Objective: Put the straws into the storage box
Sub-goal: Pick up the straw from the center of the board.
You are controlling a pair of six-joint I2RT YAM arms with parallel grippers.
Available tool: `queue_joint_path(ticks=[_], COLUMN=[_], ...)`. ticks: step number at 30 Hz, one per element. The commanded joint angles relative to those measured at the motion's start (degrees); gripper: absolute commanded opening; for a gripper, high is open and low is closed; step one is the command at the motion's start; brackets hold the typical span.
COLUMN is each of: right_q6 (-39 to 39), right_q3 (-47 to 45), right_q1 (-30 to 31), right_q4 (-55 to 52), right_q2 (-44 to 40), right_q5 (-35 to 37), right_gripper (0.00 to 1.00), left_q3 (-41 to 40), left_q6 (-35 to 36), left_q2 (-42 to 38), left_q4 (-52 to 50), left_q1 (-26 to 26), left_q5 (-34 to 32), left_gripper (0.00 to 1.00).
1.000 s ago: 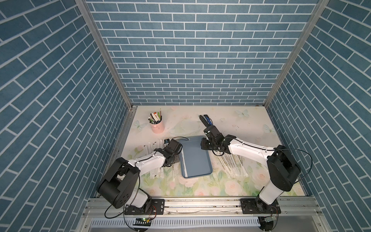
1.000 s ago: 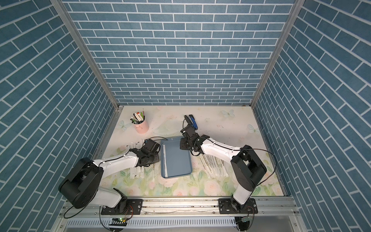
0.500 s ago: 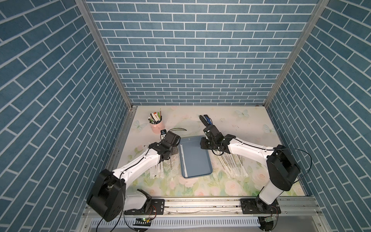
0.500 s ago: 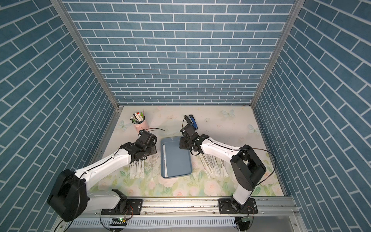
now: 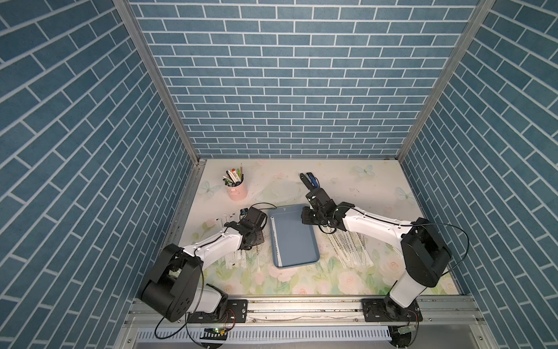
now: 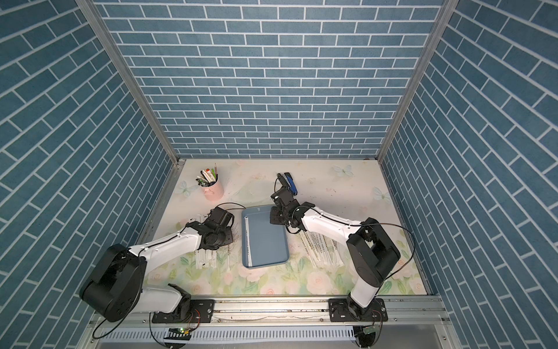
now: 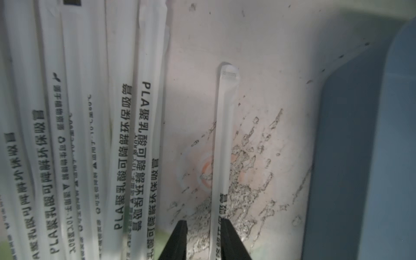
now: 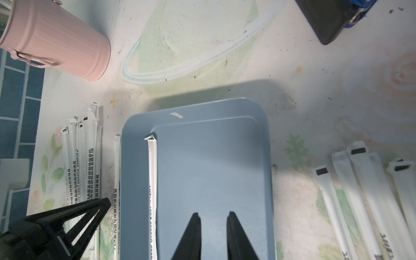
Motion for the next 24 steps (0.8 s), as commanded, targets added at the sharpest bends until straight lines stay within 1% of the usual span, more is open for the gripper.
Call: queue_joint_path(ticks=[1,11,13,15,19,20,24], right_q6=[-1.0,-0.8,-0.8,-0.7,-0.7,-0.7,-0.7], right_q3=[-0.5,-1.1,-1.0,-1.0,-0.8,-0.9,-0.7], right_q1=[0.1,0.1,0.2,0.1,0.2,0.1,0.1], right_q4=[0.3,1.2,1.4,1.5,1.7,1.8,1.8], right_q2=[-0.8,-0.6,-0.6,-0.8,-0.7,-0.7,-0.6], right_q5=[0.3,-0.2,-0.1,0.2,-0.1,-0.1,-0.2], right_gripper=[0.23,0.23,0.23,0.23,0.23,0.23,0.23], left_q3=[-0.3,-1.0,-1.9,-2.8,-3.2,-2.7,0.5], left_q6=[1.2,1.6,1.3,1.0,0.4,0.5,0.7], left_q2=[1.8,3.5,3.6,3.8,3.0,2.5,0.5], left_q4=[2.6,4.1,4.4,4.4,2.7,2.0,-1.0], left_q1=[0.0,-0.5,-0.6,-0.5,-0.6,-0.7,-0.6], left_q5=[0.2,0.5,0.4,0.3,-1.2,-1.9,-3.7], left_gripper=[0.29,0.27,0.22,0.13,0.01,0.0,0.0])
